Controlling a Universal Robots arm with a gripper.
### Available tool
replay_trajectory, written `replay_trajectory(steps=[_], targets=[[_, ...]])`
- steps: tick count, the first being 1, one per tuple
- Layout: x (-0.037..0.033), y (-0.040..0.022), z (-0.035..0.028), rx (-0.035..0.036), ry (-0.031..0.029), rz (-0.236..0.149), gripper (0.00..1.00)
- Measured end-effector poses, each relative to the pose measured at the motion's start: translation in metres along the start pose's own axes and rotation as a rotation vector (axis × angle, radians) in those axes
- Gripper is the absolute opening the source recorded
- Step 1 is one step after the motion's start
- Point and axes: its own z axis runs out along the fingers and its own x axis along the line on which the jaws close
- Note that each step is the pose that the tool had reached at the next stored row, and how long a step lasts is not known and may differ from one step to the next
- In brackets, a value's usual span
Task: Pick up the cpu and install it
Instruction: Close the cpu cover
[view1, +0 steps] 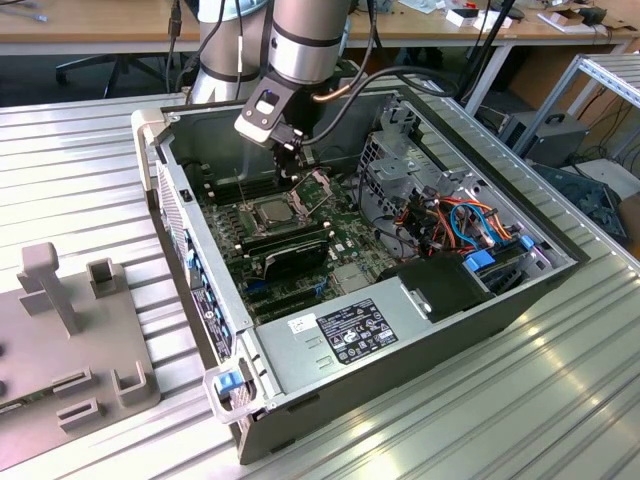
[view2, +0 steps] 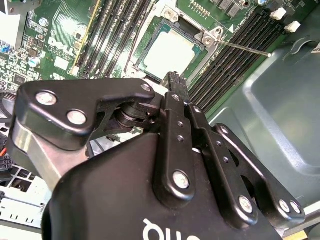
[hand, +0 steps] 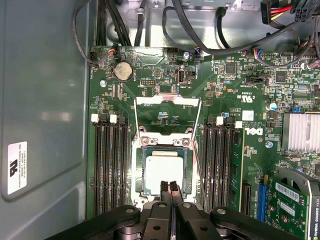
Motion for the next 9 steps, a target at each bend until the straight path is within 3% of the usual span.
replay_trajectory(steps=[9], targets=[[-0.0001,0.0012,-0.0004,0.0002,-0.0002,0.0,0.11]])
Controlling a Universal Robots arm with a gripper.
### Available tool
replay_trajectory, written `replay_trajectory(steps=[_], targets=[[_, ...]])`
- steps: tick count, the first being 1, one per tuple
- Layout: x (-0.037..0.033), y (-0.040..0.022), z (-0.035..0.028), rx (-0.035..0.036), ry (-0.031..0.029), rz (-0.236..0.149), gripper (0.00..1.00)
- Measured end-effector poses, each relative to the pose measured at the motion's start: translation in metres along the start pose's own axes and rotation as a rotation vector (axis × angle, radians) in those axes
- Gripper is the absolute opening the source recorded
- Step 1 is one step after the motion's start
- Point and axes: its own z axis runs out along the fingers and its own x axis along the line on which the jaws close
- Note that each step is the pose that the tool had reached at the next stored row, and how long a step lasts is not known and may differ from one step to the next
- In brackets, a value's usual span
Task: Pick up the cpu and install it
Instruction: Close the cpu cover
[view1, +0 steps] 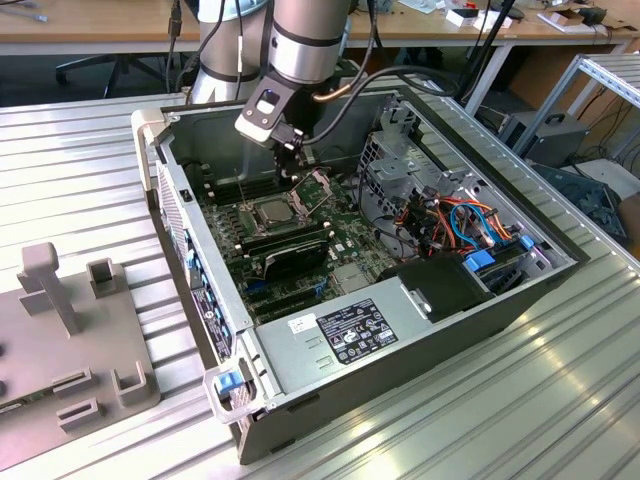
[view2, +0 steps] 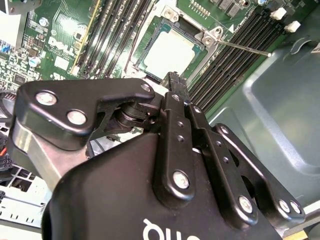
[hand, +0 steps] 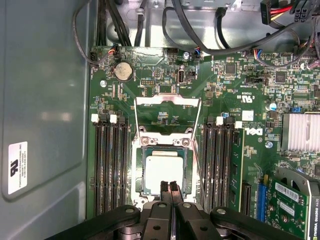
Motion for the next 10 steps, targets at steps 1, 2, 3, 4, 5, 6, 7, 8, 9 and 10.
replay_trajectory(steps=[1,2,3,4,5,6,7,8,9,10], targets=[[0.0,0.0013,0.0,0.0,-0.0001,0.0,0.11],[-0.0001,0.0026,0.0001,-0.0001,0.0001,0.0,0.11],[-0.0001,0.0043,0.0002,-0.0002,0.0002,0.0,0.11],[-0.0002,0.0058,0.0002,-0.0001,0.0001,0.0,0.11],[-0.0002,0.0088,0.0003,-0.0002,0.0002,0.0,0.11],[-0.0003,0.0115,0.0003,-0.0002,0.0002,0.0,0.11],[-0.0004,0.0134,0.0004,-0.0002,0.0002,0.0,0.11],[-0.0005,0.0172,0.0005,-0.0002,0.0002,0.0,0.11],[-0.0006,0.0207,0.0005,-0.0002,0.0002,0.0,0.11],[-0.0006,0.0223,0.0005,-0.0003,0.0002,0.0,0.11]])
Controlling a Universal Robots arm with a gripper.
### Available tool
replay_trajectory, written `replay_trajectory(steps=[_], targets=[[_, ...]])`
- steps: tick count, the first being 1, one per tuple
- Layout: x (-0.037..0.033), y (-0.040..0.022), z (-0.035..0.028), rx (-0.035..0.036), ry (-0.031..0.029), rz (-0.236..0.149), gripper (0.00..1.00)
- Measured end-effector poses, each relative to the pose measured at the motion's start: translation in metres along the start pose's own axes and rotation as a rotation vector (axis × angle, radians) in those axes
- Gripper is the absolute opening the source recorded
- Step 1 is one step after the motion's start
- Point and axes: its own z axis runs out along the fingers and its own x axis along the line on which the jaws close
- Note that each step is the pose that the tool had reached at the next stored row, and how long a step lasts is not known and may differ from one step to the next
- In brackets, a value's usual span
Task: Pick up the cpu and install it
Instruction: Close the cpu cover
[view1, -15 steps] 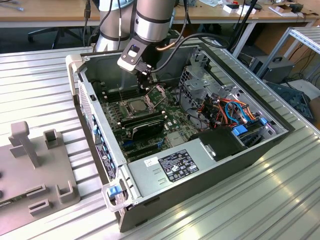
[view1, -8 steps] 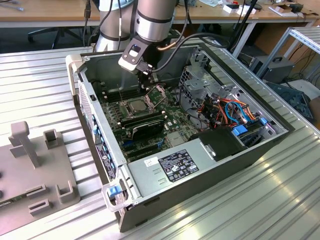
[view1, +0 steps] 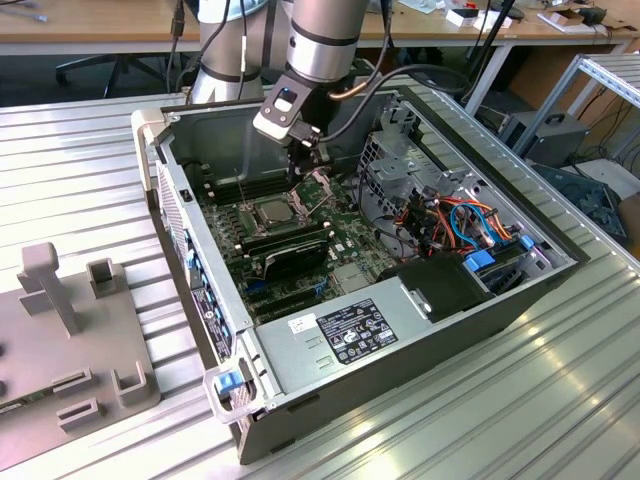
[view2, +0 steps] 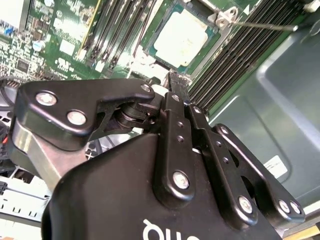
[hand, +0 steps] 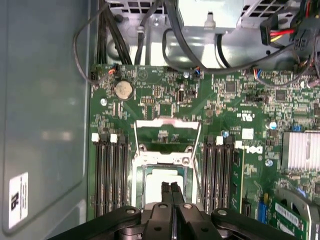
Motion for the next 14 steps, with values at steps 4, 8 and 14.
replay_trajectory(steps=[4,8,14], targets=[[0.0,0.0007,0.0,0.0,0.0,0.0,0.11],[0.0,0.0009,0.0,0.0,0.0,0.0,0.11],[0.0,0.002,0.0,0.0,0.0,0.0,0.11]])
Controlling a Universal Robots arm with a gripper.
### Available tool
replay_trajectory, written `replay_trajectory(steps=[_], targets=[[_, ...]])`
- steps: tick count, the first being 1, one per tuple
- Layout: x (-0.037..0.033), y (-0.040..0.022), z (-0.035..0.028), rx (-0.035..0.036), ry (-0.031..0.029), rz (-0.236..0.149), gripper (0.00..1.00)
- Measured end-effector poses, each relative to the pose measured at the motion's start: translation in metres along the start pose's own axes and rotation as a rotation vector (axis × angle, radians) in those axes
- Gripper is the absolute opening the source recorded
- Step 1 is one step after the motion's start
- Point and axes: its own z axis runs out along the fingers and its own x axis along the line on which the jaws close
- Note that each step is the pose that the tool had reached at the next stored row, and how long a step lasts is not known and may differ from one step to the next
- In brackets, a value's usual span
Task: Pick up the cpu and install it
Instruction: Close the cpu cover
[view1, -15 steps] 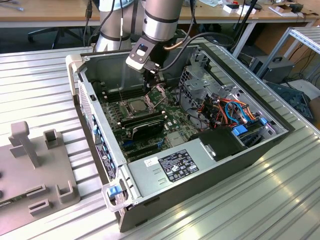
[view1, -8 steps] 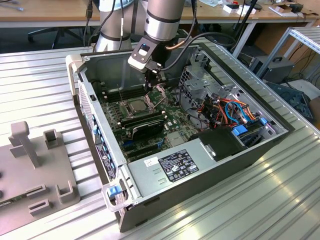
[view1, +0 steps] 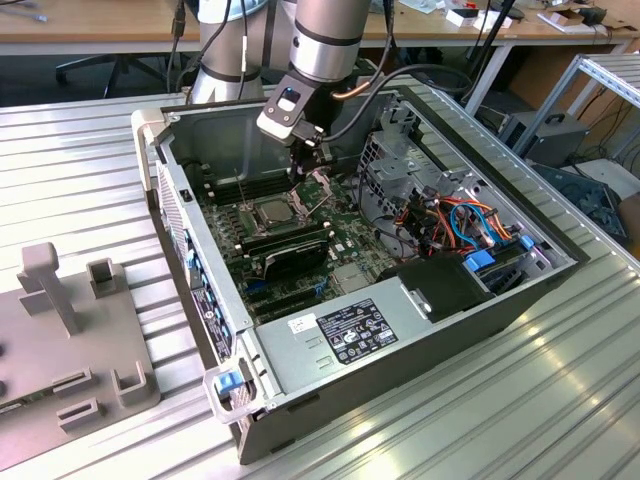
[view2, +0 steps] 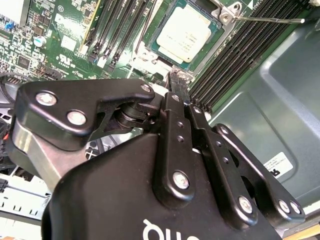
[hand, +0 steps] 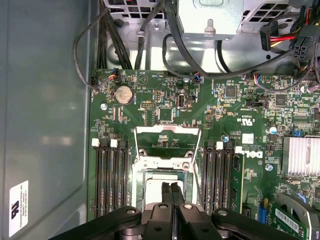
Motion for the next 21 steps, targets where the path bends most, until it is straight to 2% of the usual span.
replay_trajectory(steps=[2,8,21], targets=[[0.0,0.0008,0.0,0.0,0.0,0.0,0.11],[-0.0003,0.01,0.0002,0.0,0.0,0.0,0.11],[-0.0004,0.0126,0.0003,0.0,0.0,0.0,0.11]])
